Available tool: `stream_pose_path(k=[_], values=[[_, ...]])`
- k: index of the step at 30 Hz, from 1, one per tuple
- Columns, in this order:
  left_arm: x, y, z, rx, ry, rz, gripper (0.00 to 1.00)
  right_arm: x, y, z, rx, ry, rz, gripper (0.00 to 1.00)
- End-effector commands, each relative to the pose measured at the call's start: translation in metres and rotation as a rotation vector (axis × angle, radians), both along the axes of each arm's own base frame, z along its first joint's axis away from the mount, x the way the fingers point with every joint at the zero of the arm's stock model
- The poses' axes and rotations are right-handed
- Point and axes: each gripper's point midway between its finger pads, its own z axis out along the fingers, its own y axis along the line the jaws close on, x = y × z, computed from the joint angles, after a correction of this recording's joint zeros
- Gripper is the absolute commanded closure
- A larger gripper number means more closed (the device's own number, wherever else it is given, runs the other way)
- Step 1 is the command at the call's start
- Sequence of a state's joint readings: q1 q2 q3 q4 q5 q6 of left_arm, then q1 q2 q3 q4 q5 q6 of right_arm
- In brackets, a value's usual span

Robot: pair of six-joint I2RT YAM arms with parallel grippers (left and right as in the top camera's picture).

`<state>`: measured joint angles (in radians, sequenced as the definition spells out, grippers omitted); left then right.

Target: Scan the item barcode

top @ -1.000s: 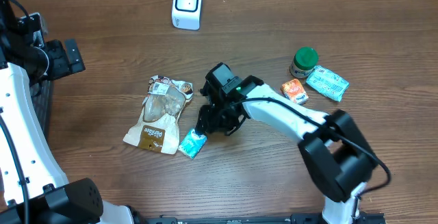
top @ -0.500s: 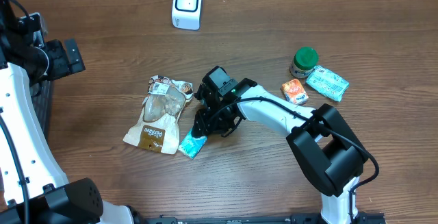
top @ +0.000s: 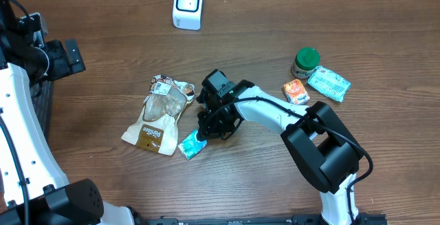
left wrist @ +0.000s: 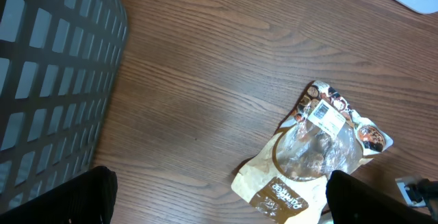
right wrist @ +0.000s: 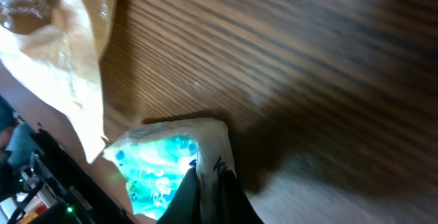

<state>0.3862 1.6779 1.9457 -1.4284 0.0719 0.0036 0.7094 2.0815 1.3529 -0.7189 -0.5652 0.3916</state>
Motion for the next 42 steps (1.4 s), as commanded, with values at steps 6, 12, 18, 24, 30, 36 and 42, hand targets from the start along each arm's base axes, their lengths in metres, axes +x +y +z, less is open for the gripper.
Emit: stream_pose_path(k=[6, 12, 18, 24, 30, 36, 42], values=[[0.001, -0.002, 0.005, 0.007, -0.014, -0.021, 0.00, 0.064, -0.036, 0.062, -0.191, -0.246, -0.187, 0.96], [0.001, -0.002, 0.005, 0.007, -0.014, -0.021, 0.00, 0.089, -0.073, 0.077, -0.243, -0.213, -0.447, 0.96], [0.001, -0.002, 0.005, 0.007, -0.014, -0.021, 0.00, 0.093, -0.086, 0.039, -0.250, -0.116, -0.646, 0.96], [0.001, -0.002, 0.005, 0.007, -0.014, -0.021, 0.00, 0.081, -0.076, 0.029, -0.198, -0.163, -0.460, 0.60], [0.001, -0.002, 0.005, 0.007, -0.014, -0.021, 0.00, 0.095, -0.082, 0.063, -0.142, -0.276, -0.211, 0.48], [0.001, -0.002, 0.005, 0.007, -0.014, -0.021, 0.00, 0.126, -0.089, 0.088, -0.096, -0.558, 0.130, 0.48], [0.001, -0.002, 0.005, 0.007, -0.014, -0.021, 0.00, 0.133, -0.086, 0.075, -0.083, -0.684, 0.369, 0.49]])
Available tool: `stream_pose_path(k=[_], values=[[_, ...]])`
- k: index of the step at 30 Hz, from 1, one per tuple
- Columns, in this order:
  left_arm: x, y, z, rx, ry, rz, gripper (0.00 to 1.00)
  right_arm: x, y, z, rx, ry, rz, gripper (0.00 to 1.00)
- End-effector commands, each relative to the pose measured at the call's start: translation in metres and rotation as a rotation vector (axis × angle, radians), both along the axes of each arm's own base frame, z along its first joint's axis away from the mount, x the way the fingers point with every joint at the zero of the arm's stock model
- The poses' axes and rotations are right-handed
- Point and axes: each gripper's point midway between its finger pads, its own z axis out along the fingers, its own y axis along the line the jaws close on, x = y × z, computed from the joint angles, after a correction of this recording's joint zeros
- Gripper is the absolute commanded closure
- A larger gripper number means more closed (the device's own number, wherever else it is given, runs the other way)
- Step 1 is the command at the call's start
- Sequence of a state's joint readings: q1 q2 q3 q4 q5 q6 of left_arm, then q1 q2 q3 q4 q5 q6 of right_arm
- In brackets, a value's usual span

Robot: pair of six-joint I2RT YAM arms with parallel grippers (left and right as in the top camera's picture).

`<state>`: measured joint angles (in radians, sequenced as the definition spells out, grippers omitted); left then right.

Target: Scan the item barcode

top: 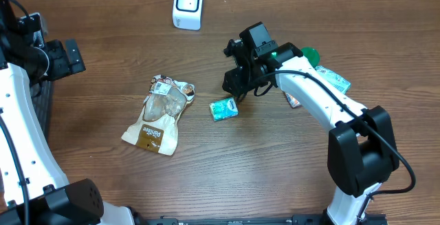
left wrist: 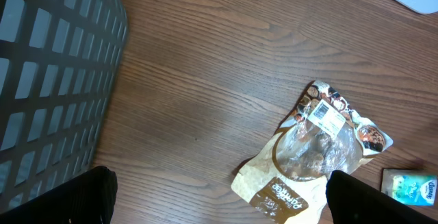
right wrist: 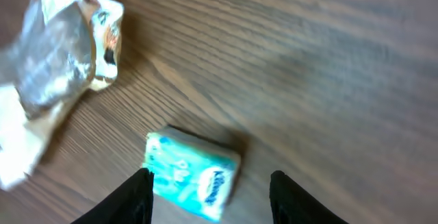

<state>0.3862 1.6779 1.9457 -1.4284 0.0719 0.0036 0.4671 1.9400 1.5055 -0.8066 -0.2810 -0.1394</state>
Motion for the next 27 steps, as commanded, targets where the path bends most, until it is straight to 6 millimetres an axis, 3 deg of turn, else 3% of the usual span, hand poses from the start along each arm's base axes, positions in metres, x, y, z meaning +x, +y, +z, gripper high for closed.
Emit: stream_pose_path(k=[1, 6, 12, 20, 22, 27], values=[[0.001, -0.002, 0.005, 0.007, -0.014, -0.021, 0.00, 0.001, 0.004, -0.007, -0.050, -0.101, 0.237, 0.49], [0.001, -0.002, 0.005, 0.007, -0.014, -0.021, 0.00, -0.015, 0.005, -0.031, -0.048, -0.025, 0.325, 0.48], [0.001, -0.002, 0.005, 0.007, -0.014, -0.021, 0.00, -0.019, 0.009, -0.057, -0.040, 0.027, 0.349, 0.48], [0.001, -0.002, 0.005, 0.007, -0.014, -0.021, 0.00, -0.020, 0.006, -0.072, -0.051, 0.054, 0.351, 0.48], [0.001, -0.002, 0.005, 0.007, -0.014, -0.021, 0.00, -0.023, 0.003, -0.081, -0.058, 0.081, 0.347, 0.53], [0.001, -0.002, 0.005, 0.007, -0.014, -0.021, 0.00, -0.027, 0.001, -0.094, -0.068, 0.119, 0.342, 0.81]])
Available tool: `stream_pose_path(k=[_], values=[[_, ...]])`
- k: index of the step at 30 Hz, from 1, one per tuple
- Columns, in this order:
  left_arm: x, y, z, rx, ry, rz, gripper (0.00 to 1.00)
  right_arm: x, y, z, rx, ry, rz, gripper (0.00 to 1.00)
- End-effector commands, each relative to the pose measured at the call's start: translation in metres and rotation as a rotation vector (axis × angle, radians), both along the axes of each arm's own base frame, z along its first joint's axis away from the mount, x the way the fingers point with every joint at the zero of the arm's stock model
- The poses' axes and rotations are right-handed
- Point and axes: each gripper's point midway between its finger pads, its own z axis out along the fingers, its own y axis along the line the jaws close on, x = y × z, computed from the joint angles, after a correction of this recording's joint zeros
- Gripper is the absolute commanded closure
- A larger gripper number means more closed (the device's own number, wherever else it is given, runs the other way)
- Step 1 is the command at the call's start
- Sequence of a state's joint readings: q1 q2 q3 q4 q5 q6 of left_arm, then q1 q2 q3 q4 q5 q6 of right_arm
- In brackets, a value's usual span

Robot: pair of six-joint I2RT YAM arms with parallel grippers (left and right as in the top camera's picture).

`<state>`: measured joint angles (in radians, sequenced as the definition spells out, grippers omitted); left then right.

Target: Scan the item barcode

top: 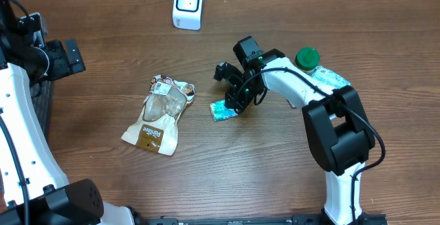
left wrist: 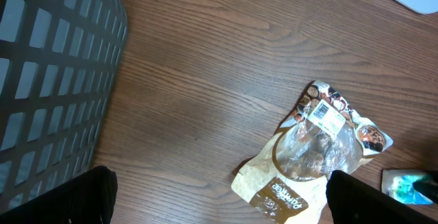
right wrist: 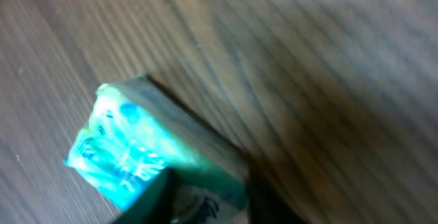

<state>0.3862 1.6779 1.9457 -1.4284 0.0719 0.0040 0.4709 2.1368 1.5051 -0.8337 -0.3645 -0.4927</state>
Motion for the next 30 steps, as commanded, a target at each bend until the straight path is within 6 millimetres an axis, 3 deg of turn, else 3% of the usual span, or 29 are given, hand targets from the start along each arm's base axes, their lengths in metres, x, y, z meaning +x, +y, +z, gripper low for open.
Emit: stream_pose_path(k=[1, 5, 12, 16, 20, 22, 26, 30], values=[[0.001, -0.002, 0.005, 0.006, -0.014, -0.021, 0.00, -0.002, -0.003, -0.013, -0.018, 0.033, -0.021, 0.83], [0.001, -0.002, 0.005, 0.006, -0.014, -0.021, 0.00, 0.005, -0.002, -0.005, -0.016, 0.061, -0.122, 0.96], [0.001, -0.002, 0.005, 0.006, -0.014, -0.021, 0.00, 0.021, -0.007, 0.042, -0.035, 0.182, -0.403, 0.96], [0.001, -0.002, 0.005, 0.006, -0.014, -0.021, 0.00, 0.038, -0.032, 0.045, -0.151, 0.283, -1.009, 0.96], [0.001, -0.002, 0.005, 0.006, -0.014, -0.021, 0.00, 0.035, -0.056, 0.028, -0.235, 0.328, -1.492, 0.96], [0.001, -0.002, 0.005, 0.006, -0.014, -0.021, 0.00, 0.033, -0.051, 0.018, -0.221, 0.334, -1.505, 0.96], [0.001, -0.002, 0.005, 0.006, -0.014, -0.021, 0.00, 0.025, -0.043, 0.006, -0.228, 0.320, -1.451, 0.71], [0.001, -0.002, 0.005, 0.006, -0.014, -0.021, 0.00, 0.029, -0.039, 0.010, -0.225, 0.249, -1.212, 0.68]])
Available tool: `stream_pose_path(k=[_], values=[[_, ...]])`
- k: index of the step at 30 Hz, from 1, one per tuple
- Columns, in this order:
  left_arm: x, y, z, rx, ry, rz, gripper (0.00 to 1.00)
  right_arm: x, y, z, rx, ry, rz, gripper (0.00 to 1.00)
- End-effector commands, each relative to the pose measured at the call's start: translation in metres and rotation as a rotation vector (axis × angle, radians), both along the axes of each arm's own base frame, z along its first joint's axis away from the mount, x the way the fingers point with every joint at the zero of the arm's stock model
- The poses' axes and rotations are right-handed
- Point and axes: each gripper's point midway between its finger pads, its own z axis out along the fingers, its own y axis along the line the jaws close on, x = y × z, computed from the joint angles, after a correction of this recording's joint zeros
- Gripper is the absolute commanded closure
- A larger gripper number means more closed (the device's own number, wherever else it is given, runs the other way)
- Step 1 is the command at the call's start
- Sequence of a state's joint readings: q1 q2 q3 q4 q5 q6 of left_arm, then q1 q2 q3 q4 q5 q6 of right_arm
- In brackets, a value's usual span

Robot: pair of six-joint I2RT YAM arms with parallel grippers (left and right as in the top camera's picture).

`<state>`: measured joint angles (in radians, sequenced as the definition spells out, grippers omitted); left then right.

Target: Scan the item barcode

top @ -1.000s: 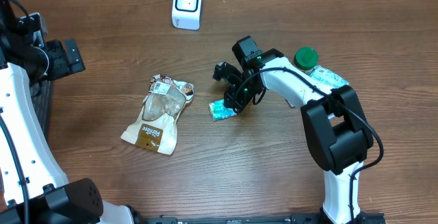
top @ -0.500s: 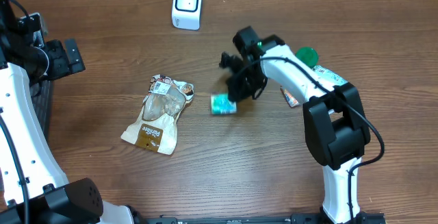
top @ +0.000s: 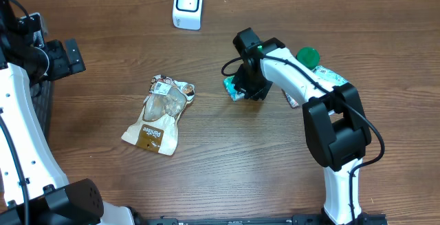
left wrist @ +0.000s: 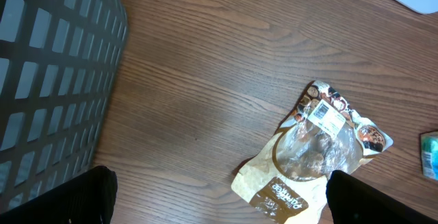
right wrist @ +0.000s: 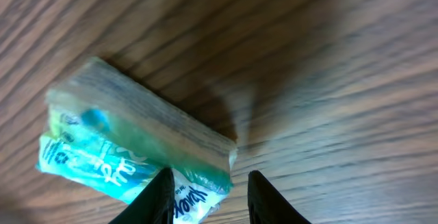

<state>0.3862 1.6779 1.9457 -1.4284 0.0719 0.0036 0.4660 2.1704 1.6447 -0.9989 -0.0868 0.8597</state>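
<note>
A teal tissue pack (top: pixel 231 87) is held at one end by my right gripper (top: pixel 246 87), about mid-table and in front of the white barcode scanner (top: pixel 188 5). In the right wrist view the pack (right wrist: pixel 116 138) slants up to the left, its lower right end between the two fingers, with my right gripper (right wrist: pixel 207 196) shut on it. The pack's edge (left wrist: pixel 430 154) shows at the right border of the left wrist view. My left gripper (left wrist: pixel 219 210) hangs open far to the left, over bare wood and holding nothing.
A brown snack bag (top: pixel 159 111) with a white label lies left of the pack. A green-lidded jar (top: pixel 306 58), a second teal pack (top: pixel 330 80) and an orange packet (top: pixel 294 100) sit to the right. A dark mesh basket (left wrist: pixel 48 66) stands at the far left.
My right gripper, then down over the tissue pack beside the snack bag, now holds it a little farther back and to the right, nearer the scanner. The left arm has not moved.
My right gripper was shut on the tissue pack at the front, by the snack bag's lower corner. Then the pack lay on the table farther back, with the gripper open above it. Then the fingers straddled it, and now they hold it closer to the scanner.
</note>
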Motion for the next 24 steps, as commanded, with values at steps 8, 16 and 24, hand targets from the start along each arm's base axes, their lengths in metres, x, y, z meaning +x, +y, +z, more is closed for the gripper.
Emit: stream_pose_path(k=[8, 16, 24], values=[[0.001, -0.002, 0.005, 0.007, -0.014, -0.021, 0.00, 0.026, -0.004, 0.042, 0.008, -0.140, 0.565, 0.62], [0.001, -0.002, 0.005, 0.007, -0.014, -0.021, 0.00, 0.013, 0.006, 0.031, 0.108, -0.145, 0.816, 0.63], [0.001, -0.002, 0.005, 0.007, -0.014, -0.021, 0.00, -0.001, 0.010, 0.002, 0.168, -0.118, 0.815, 0.68]])
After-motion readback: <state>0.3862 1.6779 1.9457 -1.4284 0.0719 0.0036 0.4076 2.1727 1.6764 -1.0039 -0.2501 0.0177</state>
